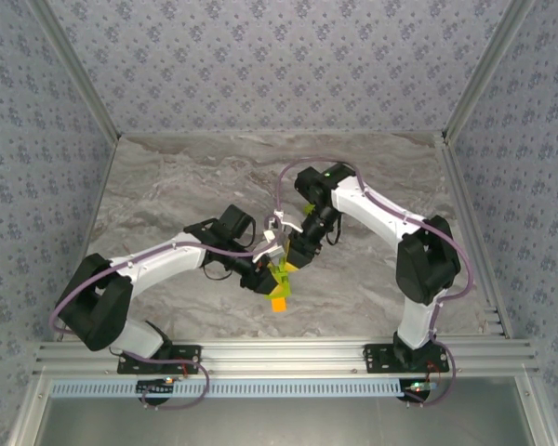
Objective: Assemble a carrot with lego
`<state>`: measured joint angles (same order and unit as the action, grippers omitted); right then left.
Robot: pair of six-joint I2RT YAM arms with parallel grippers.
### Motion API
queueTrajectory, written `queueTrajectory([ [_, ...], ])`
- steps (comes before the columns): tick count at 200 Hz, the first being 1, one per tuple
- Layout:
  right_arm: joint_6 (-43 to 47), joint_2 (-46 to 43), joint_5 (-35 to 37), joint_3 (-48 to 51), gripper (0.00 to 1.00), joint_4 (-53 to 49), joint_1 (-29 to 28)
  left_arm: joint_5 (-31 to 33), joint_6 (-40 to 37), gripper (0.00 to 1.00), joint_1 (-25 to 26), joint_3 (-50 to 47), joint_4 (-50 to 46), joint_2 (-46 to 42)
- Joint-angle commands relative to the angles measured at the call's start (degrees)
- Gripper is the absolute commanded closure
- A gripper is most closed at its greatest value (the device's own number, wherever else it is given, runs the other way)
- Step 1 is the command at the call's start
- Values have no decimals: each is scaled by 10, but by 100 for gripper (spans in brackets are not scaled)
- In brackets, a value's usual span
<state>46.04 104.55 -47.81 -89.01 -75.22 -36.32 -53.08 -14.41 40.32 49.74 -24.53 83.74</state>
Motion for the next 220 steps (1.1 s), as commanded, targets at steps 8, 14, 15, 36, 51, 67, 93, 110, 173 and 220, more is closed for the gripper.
queueTrajectory([
  [8,-4,4,40,22,72,-67,-13,-4,0,89,-13,16,22,-6],
  [14,-3,8,39,20,72,-69,-12,-4,0,89,-12,16,22,-8],
  [15,-2,9,38,20,72,-69,-11,-4,0,89,-12,16,22,-8],
  [36,0,21,33,21,72,-69,-9,5,3,89,-12,14,27,-16],
  [51,-6,15,24,37,72,-53,-8,12,7,90,-14,8,37,-26],
  [67,-18,-4,12,65,72,-21,-9,7,13,90,-18,1,49,-35],
  [93,-27,-16,9,87,72,-3,-9,5,16,90,-25,1,54,-36],
  [110,-25,-13,11,84,72,-5,-7,4,16,90,-25,1,53,-36],
  [173,-33,-29,20,95,72,2,-4,5,19,91,-31,-3,61,-44],
  [220,-33,-31,23,95,72,-3,4,9,19,91,-33,-3,61,-49],
])
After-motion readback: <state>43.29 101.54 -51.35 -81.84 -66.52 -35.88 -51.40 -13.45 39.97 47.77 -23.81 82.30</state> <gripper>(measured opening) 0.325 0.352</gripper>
